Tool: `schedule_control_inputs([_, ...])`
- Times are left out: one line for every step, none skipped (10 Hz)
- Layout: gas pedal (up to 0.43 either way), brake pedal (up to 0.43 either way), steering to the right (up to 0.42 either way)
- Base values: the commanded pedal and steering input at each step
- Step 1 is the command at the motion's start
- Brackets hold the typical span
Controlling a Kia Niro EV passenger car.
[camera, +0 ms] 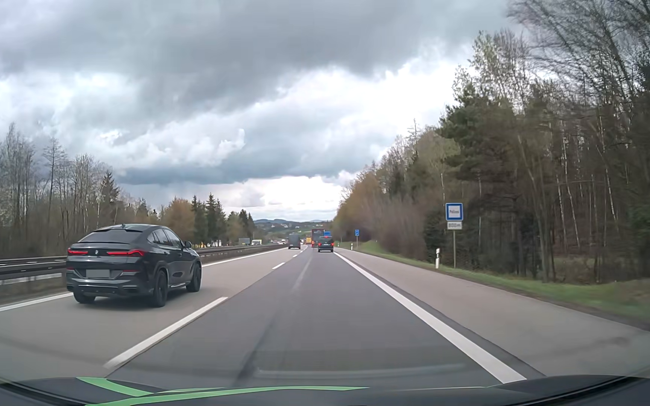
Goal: Follow the waypoints while adhering to traffic rules and regulations
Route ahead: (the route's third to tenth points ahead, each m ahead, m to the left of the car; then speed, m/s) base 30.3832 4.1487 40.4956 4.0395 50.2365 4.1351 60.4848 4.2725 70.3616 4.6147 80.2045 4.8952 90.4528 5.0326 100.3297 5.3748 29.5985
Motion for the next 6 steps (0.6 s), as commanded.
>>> schedule_control_inputs([0.0,0.0,-0.004])
schedule_control_inputs([0.0,0.0,-0.003])
schedule_control_inputs([0.0,0.0,-0.003])
schedule_control_inputs([0.0,0.0,-0.003])
schedule_control_inputs([0.0,0.0,-0.003])
schedule_control_inputs([0.0,0.0,-0.003])
